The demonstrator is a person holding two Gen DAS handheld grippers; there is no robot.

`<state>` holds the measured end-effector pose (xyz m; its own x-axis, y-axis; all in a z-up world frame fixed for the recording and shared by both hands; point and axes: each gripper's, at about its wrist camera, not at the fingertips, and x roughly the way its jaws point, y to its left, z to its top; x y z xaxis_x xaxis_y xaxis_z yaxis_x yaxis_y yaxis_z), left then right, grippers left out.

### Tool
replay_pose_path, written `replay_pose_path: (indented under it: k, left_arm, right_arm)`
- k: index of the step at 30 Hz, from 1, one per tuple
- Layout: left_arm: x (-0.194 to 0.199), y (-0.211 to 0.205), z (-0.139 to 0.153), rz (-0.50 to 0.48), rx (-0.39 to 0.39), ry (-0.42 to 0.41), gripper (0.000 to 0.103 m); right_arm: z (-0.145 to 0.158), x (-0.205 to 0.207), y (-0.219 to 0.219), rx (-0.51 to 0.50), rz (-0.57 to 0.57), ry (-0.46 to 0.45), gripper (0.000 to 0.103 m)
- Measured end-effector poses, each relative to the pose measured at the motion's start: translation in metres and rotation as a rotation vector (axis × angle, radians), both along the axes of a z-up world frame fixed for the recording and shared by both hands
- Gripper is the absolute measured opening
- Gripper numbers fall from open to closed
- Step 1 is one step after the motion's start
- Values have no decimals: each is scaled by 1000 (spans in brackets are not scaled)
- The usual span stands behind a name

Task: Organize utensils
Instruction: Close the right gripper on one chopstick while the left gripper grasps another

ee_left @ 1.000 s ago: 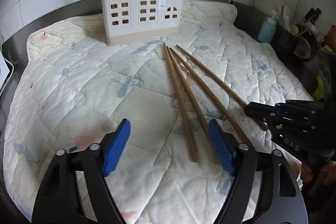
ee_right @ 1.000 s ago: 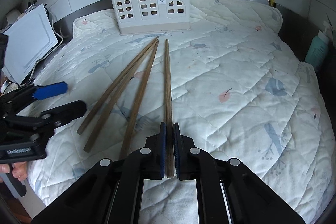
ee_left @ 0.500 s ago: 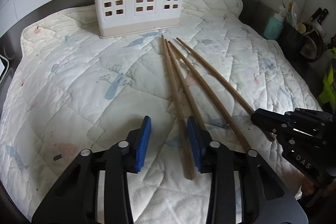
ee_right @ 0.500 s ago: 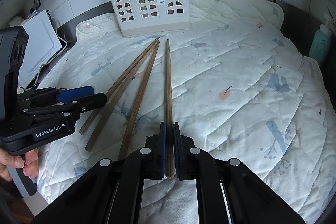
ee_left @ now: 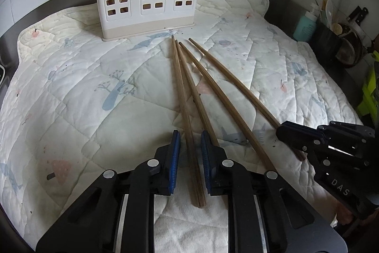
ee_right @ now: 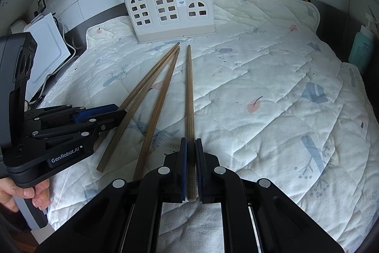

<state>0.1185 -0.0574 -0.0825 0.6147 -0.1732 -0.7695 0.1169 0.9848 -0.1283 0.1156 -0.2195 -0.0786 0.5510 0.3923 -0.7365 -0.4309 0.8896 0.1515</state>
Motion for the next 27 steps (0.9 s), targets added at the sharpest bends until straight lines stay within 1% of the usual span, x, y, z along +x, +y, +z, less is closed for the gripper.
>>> replay_pose_path:
  k: [4, 5, 6, 9, 13, 15, 20, 23, 27]
  left_arm:
    - [0, 1, 1, 4, -8, -2, 11]
    - [0, 2, 1, 6, -18, -2, 8]
    - [-1, 4, 1, 8, -30, -3, 7]
    - [-2, 8, -1, 10, -47, -1, 7]
    - [-1, 5, -2, 1, -32, 8, 8]
    - [0, 5, -2, -5, -28, 12, 10]
    - [2, 6, -1, -6, -41, 20, 8]
    - [1, 9, 5, -7, -39, 7, 6]
    - [-1, 18, 24, -24, -40, -39, 5]
  right_arm:
    - [1, -1, 0, 3, -10, -3, 7]
    - [2, -1, 1, 5, -12, -4, 7]
    - [2, -2, 1, 4, -12, -6, 7]
    - [3, -3, 3, -12, -10, -15, 7]
    - [2, -4, 4, -19, -10, -18, 7]
    - [2, -4, 4, -23, -10, -18, 7]
    - [1, -3, 5, -25, -12, -21, 7]
    - [6, -6, 3, -18, -8, -37, 7]
    - [23, -9, 3, -11, -2, -81, 7]
